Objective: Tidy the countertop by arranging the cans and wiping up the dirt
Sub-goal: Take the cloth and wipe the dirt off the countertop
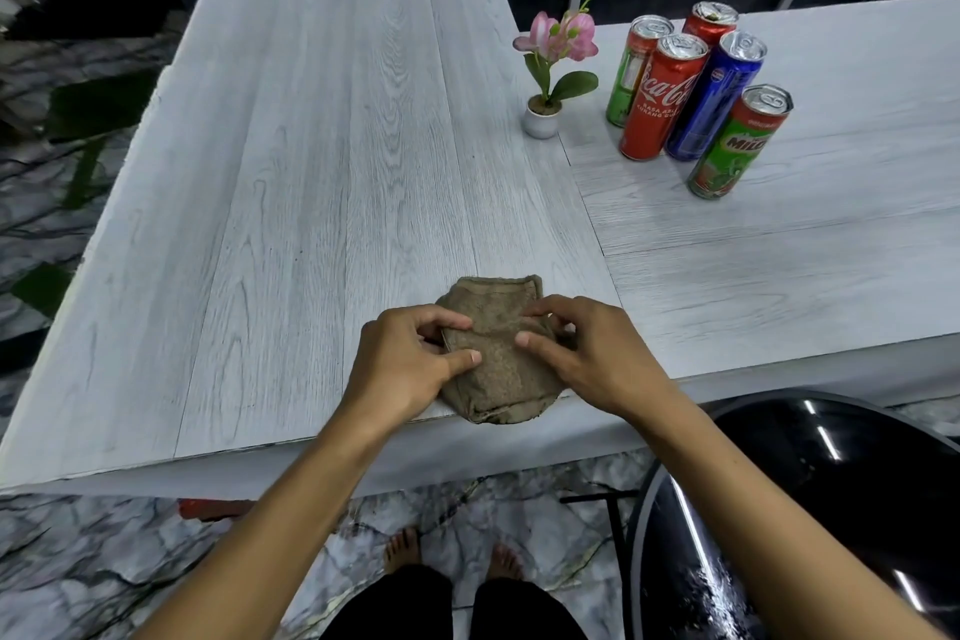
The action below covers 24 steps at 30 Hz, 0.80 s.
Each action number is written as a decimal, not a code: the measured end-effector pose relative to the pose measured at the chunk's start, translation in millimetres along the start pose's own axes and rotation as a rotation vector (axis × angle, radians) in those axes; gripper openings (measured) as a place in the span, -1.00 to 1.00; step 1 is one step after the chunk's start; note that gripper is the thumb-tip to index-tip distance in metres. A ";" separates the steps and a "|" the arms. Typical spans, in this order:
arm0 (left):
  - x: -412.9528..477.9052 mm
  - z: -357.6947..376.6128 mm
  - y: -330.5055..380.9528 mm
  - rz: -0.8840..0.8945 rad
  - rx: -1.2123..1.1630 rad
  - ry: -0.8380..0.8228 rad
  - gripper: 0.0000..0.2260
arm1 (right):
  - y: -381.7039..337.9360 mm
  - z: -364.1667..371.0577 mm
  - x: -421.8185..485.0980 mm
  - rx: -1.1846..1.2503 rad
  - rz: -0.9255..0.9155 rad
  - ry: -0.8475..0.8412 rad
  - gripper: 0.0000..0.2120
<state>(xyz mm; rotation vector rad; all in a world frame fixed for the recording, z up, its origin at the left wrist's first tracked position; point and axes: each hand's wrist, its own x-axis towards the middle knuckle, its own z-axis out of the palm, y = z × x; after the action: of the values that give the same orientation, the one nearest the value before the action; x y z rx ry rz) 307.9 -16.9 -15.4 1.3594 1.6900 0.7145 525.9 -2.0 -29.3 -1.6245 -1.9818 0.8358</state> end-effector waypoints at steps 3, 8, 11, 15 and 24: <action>-1.0 2.8 0.0 0.010 0.034 0.016 -0.72 | 3.9 -1.6 3.2 -0.006 0.029 -0.057 -0.69; 2.4 5.1 -0.8 0.038 0.163 0.044 -0.78 | 7.0 -2.9 9.8 0.004 0.050 -0.072 -0.79; 2.5 3.7 -3.3 0.031 0.182 0.025 -0.81 | 6.8 -6.7 8.2 0.006 0.065 -0.103 -0.80; -4.3 4.4 -7.9 0.030 0.151 0.021 -0.83 | 8.0 -9.6 0.5 0.038 0.079 -0.122 -0.81; -16.2 6.4 -11.0 0.020 0.053 -0.001 -0.84 | 11.4 -11.2 -21.4 0.108 0.122 -0.117 -0.83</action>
<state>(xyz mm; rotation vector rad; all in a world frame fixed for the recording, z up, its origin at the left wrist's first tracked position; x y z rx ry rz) 309.1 -35.7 -23.6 1.4146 1.7080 0.6849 546.1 -19.5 -28.3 -1.6815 -1.8938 1.0879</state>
